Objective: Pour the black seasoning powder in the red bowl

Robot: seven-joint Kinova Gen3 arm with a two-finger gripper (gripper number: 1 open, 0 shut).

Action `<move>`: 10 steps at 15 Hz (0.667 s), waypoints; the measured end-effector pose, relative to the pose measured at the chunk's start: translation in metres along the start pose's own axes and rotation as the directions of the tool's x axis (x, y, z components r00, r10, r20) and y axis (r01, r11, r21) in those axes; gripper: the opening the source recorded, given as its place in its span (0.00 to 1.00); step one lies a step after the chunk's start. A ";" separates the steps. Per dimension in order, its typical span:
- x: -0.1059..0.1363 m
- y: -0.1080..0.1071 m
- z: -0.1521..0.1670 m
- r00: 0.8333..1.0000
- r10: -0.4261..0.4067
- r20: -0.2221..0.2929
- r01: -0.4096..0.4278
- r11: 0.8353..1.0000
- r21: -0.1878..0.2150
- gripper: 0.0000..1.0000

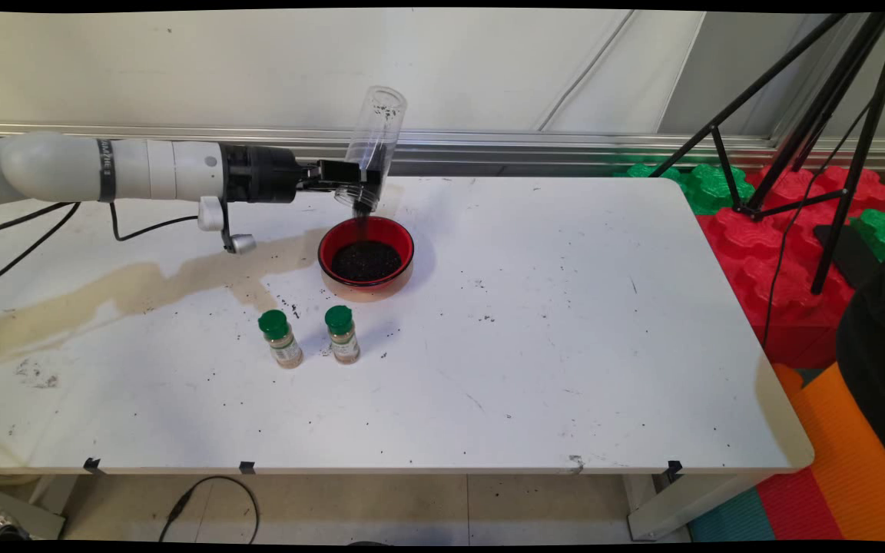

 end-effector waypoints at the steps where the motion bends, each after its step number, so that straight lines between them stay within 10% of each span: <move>1: 0.000 0.000 0.000 1.000 0.006 0.000 -0.006 1.000 0.000 0.00; 10: 0.001 -0.002 -0.002 0.998 0.064 0.004 -0.064 0.998 0.006 0.00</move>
